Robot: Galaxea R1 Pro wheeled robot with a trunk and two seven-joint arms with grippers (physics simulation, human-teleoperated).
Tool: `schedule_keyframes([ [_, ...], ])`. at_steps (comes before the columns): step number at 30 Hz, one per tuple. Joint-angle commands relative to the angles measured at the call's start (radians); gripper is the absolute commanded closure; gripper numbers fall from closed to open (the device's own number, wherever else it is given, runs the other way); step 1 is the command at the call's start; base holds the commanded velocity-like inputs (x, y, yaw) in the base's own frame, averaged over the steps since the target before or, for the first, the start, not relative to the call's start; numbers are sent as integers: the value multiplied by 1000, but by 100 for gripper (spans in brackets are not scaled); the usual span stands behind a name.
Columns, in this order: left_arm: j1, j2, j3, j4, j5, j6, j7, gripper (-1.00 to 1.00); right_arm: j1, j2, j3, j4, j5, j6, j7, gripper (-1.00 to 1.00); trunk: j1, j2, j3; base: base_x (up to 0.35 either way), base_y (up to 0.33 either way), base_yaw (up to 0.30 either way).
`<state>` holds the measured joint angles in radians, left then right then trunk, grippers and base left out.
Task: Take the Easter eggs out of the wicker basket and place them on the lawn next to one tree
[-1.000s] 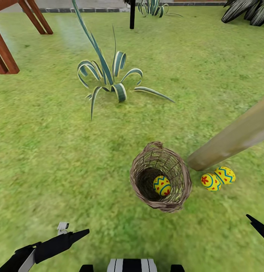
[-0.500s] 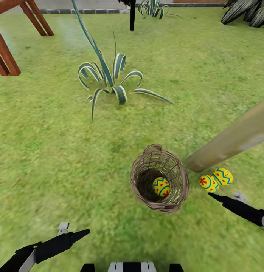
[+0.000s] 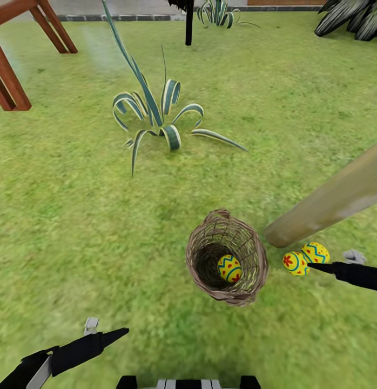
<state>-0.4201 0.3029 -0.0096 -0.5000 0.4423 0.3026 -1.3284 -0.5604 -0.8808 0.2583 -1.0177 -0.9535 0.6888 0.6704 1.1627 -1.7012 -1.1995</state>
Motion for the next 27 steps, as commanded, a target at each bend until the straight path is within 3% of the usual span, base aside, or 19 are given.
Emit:
schedule_keyframes([
  [1, 0, 2, -1, 0, 4, 10, -4, -100, -1, -4, 3, -30, -6, 25, -1, -100, -4, 7, 3, 0, 0, 0],
  [5, 0, 40, 14, 2, 4, 9, 9, -100, -1, -8, -1, -233, -5, 182, -5, -100, -19, 35, 15, 0, 0, 0],
  [9, 0, 55, 143, 18, 2, -11, 99, -100, -2, -7, -22, -322, -3, 240, -7, -100, -35, 63, 28, 0, 0, 0],
  [11, 0, 57, 185, 20, -1, -35, 160, -100, -1, -6, -51, -334, -4, 248, -8, -100, -42, 77, 34, 0, 0, 0],
  [18, 0, 58, 200, 21, -1, -55, 209, -100, -2, 14, -60, -343, -7, 251, -8, -100, -65, 119, 53, 0, 0, 0],
  [19, 0, 58, 201, 21, -1, -55, 210, -100, -2, 42, -59, -343, -8, 251, -8, -100, -65, 119, 53, 0, 0, 0],
  [22, 0, 56, 200, 22, -1, -56, 212, -100, -4, 224, -59, -340, 0, 254, -13, -100, -65, 119, 53, 0, 0, 0],
  [24, 0, 54, 200, 22, 0, -56, 213, -100, -6, 330, -59, -335, 10, 259, -56, -100, -65, 119, 53, 0, 0, 0],
  [25, 0, 54, 200, 22, 0, -56, 212, -100, -7, 369, -59, -336, 19, 261, -103, -100, -65, 119, 53, 0, 0, 0],
  [27, 0, 53, 200, 21, 0, -56, 212, -100, -10, 453, -59, -339, 42, 265, -286, -100, -65, 119, 53, 0, 0, 0],
])
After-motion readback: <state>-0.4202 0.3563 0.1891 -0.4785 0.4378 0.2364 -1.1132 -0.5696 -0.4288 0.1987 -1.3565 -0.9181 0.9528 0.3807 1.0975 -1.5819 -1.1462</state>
